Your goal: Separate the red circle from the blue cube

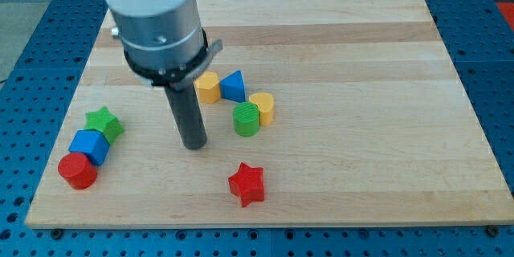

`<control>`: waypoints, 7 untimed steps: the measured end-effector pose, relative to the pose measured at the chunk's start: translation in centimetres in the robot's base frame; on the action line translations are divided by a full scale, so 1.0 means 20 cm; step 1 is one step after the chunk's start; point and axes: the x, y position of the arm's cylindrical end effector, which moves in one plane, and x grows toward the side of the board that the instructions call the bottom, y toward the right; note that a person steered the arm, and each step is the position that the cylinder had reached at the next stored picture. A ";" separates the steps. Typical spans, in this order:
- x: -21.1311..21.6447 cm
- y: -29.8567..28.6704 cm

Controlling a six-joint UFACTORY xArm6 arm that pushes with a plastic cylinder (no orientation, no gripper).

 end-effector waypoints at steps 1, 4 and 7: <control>0.04 0.29; -0.19 0.37; 0.32 -0.37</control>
